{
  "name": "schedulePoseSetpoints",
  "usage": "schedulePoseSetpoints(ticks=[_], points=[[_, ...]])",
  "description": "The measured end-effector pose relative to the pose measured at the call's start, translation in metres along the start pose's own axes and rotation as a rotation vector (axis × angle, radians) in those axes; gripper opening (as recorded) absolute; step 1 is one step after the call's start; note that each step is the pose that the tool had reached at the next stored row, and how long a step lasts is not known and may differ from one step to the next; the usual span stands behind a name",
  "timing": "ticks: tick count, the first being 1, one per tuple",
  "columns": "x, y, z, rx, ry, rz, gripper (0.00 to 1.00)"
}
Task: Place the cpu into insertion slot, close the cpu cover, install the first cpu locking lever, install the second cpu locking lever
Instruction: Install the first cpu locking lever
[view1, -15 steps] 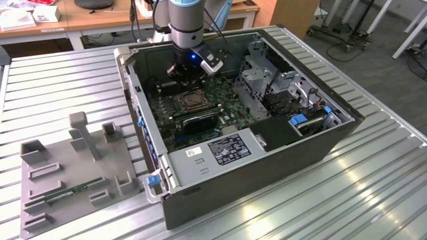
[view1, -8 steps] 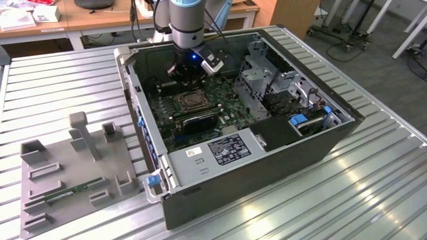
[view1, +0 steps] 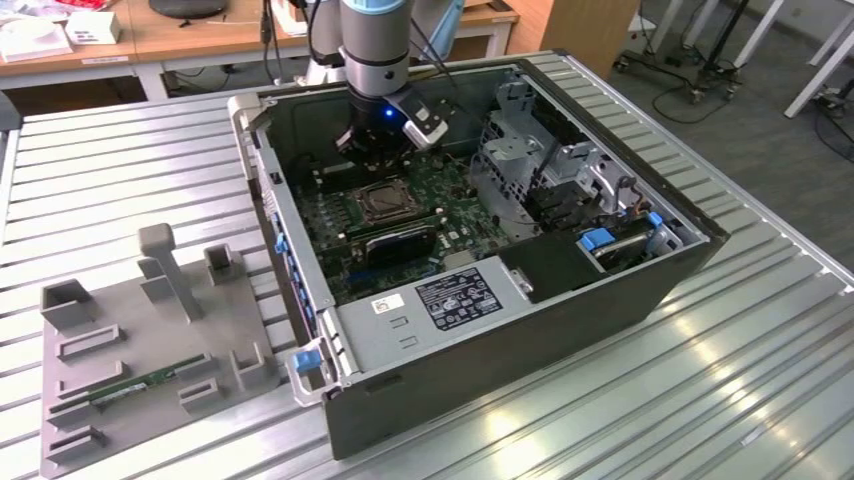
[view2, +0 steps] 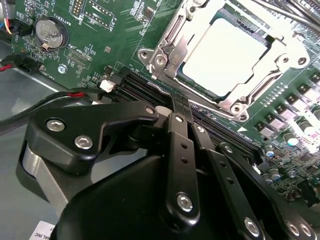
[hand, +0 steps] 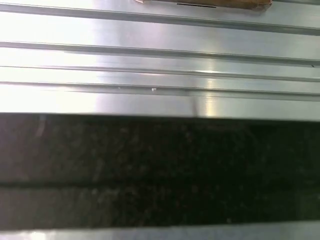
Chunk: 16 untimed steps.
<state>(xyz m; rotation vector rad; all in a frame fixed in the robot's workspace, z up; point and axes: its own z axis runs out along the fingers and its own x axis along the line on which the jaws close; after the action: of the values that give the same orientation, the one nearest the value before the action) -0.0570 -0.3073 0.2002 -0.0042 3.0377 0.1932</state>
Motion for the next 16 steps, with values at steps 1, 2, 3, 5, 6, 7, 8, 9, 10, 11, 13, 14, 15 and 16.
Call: schedulePoseSetpoints(ticks=[1, 2, 3, 5, 6, 7, 8, 9, 10, 11, 13, 14, 15, 16], points=[[-0.0002, 0.0003, 0.0001, 0.0001, 0.0001, 0.000, 0.11], [-0.0004, 0.0006, 0.0002, 0.0001, 0.0002, 0.000, 0.11], [-0.0006, 0.0009, 0.0003, 0.0000, 0.0001, 0.000, 0.11], [-0.0010, 0.0015, 0.0005, 0.0000, 0.0001, 0.000, 0.11], [-0.0010, 0.0015, 0.0005, -0.0001, 0.0001, 0.000, 0.11], [-0.0012, 0.0015, 0.0006, -0.0001, 0.0001, 0.000, 0.11], [-0.0015, 0.0015, 0.0008, -0.0002, 0.0000, 0.000, 0.11], [-0.0020, 0.0016, 0.0009, -0.0002, 0.0000, 0.000, 0.11], [-0.0026, 0.0015, 0.0010, 0.0000, 0.0001, 0.000, 0.11], [-0.0033, 0.0015, 0.0011, 0.0000, 0.0001, 0.000, 0.11], [-0.0044, 0.0015, 0.0013, 0.0000, 0.0002, 0.000, 0.11], [-0.0048, 0.0015, 0.0013, -0.0001, 0.0001, 0.000, 0.11], [-0.0051, 0.0015, 0.0014, -0.0001, 0.0000, 0.000, 0.11], [-0.0051, 0.0015, 0.0013, 0.0000, 0.0000, 0.000, 0.11]])
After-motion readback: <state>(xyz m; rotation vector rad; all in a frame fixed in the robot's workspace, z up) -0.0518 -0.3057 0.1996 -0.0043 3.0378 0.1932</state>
